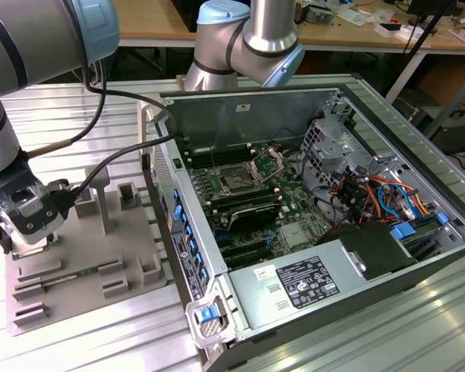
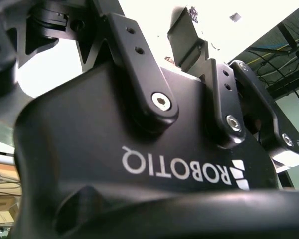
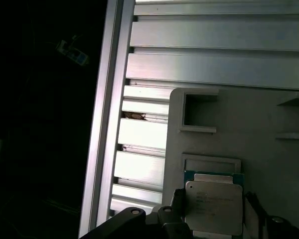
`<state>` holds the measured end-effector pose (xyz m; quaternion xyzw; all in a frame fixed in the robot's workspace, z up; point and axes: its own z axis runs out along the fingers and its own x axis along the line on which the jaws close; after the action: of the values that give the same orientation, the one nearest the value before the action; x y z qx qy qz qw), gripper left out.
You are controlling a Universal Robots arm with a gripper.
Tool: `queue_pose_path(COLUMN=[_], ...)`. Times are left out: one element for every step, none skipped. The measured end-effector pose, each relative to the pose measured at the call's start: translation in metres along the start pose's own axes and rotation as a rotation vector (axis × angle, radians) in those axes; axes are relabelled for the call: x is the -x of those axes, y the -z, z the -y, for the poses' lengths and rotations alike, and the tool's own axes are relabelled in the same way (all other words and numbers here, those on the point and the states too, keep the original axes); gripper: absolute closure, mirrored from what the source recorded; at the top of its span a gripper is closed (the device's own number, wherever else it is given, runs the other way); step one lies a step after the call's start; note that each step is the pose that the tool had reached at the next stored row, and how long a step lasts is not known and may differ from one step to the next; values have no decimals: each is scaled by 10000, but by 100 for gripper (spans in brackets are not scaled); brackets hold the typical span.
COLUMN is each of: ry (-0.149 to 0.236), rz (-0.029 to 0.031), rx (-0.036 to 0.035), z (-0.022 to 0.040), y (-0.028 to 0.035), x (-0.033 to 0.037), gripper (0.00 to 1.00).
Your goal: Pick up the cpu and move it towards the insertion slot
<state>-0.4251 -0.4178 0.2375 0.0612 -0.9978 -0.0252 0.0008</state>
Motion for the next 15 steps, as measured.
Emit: queue_pose_path(ry=[0, 0, 0, 0, 0, 0, 0, 0, 0, 0, 0, 0, 0, 0, 0], rz=[0, 0, 0, 1, 2, 1, 3, 1, 1, 2, 1, 1, 1, 1, 1], rx=[0, 0, 0, 1, 0, 1, 2, 1, 1, 1, 1, 1, 1, 1, 1], z=[0, 0, -1, -1, -1, -2, -2, -2, -2, -2, -3, -3, -3, -3, -3], y=[6, 12, 17, 22, 27, 31, 34, 38, 43, 45, 50, 54, 57, 62, 65], x=[0, 0, 0, 0, 0, 0, 0, 0, 0, 0, 0, 0, 0, 0, 0], gripper=[45, 45, 45, 45, 45, 45, 45, 45, 45, 45, 45, 45, 45, 45, 45])
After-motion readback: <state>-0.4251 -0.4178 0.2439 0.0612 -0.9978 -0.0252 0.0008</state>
